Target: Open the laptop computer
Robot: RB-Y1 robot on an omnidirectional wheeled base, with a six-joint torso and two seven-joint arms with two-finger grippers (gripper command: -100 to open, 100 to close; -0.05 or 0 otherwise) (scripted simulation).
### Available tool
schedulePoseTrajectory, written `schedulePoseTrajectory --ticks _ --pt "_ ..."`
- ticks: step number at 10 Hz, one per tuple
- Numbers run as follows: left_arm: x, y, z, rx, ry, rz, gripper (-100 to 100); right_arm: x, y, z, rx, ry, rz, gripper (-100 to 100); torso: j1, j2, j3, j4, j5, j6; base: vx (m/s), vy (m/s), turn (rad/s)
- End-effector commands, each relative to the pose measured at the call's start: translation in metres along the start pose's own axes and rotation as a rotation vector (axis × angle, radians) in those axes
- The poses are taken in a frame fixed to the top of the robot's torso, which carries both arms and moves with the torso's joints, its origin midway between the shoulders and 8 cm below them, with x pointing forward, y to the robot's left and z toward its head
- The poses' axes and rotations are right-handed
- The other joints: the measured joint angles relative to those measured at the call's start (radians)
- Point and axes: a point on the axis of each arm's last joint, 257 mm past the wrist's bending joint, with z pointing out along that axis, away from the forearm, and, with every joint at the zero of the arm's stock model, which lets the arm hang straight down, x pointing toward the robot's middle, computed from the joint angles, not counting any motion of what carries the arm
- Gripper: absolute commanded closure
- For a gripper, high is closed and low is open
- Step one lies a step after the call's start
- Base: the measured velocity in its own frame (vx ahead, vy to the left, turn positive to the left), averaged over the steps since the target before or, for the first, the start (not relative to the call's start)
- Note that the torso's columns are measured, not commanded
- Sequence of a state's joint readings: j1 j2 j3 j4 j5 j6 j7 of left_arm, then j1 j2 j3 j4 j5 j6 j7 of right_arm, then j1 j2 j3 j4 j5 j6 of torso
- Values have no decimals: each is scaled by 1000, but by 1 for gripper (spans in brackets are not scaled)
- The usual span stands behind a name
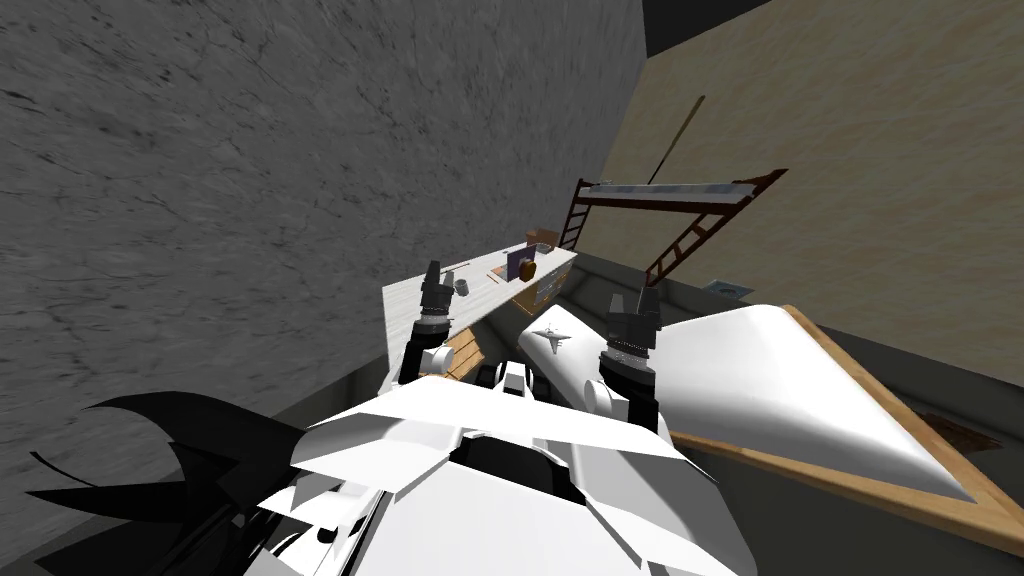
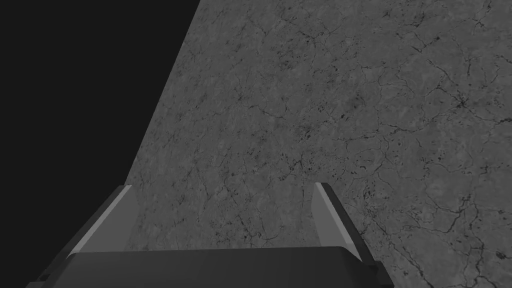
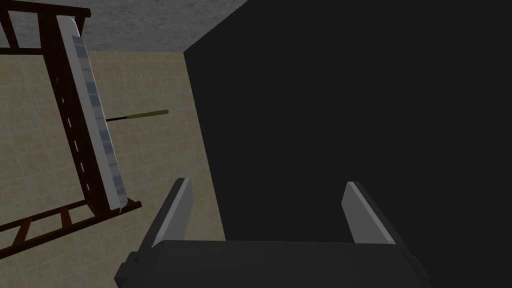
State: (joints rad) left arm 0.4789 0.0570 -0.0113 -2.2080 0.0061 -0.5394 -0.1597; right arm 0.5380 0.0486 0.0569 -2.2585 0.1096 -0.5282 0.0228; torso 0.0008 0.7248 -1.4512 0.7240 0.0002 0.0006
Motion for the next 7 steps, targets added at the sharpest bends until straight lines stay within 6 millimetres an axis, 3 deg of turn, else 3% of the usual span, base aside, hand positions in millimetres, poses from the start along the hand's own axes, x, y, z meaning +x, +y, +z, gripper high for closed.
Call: schedulePoseTrajectory --ticks 1,3,4,7 --pt "2 25 -1 -48 48 25 -100 0 0 0 0 0 0 0 1 9 -20 10 0 0 23 36 -153" --pt "2 41 -1 -80 73 42 -100 0 0 0 0 0 0 0 -1 12 -25 13 0 -1 25 27 -146" --pt "1 60 -1 -118 99 62 -100 0 0 0 0 0 0 0 -2 13 -25 14 0 -1 33 30 -329" --pt "-4 93 0 -183 135 98 -100 0 0 0 0 0 0 0 -1 13 -25 14 0 -1 37 32 -210"
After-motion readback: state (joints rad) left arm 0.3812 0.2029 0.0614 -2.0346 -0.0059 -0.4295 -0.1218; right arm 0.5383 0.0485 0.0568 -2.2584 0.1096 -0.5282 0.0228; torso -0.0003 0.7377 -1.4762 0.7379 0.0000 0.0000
